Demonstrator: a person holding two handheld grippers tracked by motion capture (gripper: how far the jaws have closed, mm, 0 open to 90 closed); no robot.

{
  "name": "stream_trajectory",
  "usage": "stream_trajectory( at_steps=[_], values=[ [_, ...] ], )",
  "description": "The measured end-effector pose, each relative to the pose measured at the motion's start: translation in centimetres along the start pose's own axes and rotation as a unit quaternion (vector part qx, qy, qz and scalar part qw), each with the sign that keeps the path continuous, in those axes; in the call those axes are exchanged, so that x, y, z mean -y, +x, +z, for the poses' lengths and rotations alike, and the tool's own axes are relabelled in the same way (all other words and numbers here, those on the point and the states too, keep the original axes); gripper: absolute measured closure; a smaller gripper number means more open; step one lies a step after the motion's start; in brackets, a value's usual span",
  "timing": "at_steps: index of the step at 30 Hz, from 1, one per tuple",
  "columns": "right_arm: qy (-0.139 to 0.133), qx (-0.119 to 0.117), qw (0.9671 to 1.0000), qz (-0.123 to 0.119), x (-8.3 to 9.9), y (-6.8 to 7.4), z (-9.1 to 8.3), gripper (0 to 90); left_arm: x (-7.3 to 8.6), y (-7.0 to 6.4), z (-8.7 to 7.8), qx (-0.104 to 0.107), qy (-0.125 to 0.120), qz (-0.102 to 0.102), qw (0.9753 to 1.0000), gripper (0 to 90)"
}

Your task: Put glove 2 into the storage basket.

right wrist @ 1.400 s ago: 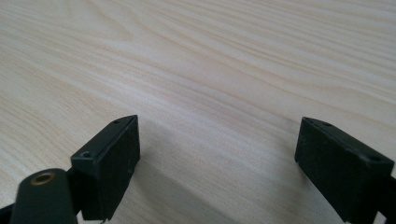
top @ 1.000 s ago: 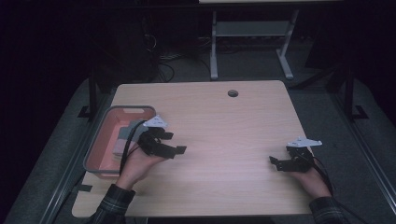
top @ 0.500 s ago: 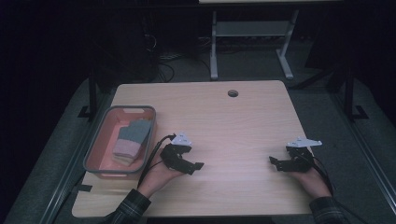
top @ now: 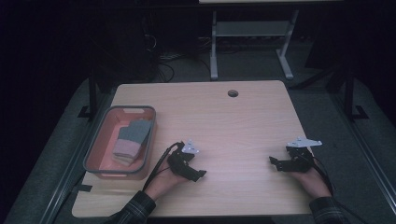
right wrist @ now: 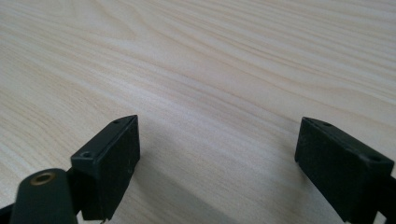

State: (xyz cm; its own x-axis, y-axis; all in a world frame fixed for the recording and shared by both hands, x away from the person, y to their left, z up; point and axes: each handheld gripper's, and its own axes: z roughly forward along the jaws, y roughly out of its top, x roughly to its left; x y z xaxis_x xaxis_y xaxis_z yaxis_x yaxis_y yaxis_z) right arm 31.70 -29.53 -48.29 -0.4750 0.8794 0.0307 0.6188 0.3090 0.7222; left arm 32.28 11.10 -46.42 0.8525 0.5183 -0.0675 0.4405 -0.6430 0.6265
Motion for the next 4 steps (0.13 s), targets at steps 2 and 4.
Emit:
stream_trajectory(
  at_steps=[2, 4],
  values=[
    [0.0, 0.0, 1.0, 0.0, 0.0, 0.0, 0.0, 13.6, 0.03, 0.01, 0.07, 0.0, 0.001, 0.002, 1.0, 15.8],
    [0.0, 0.0, 1.0, 0.0, 0.0, 0.0, 0.0, 13.6, 0.03, 0.0, 0.08, 0.0, 0.0, 0.003, 1.0, 15.4]
  ],
)
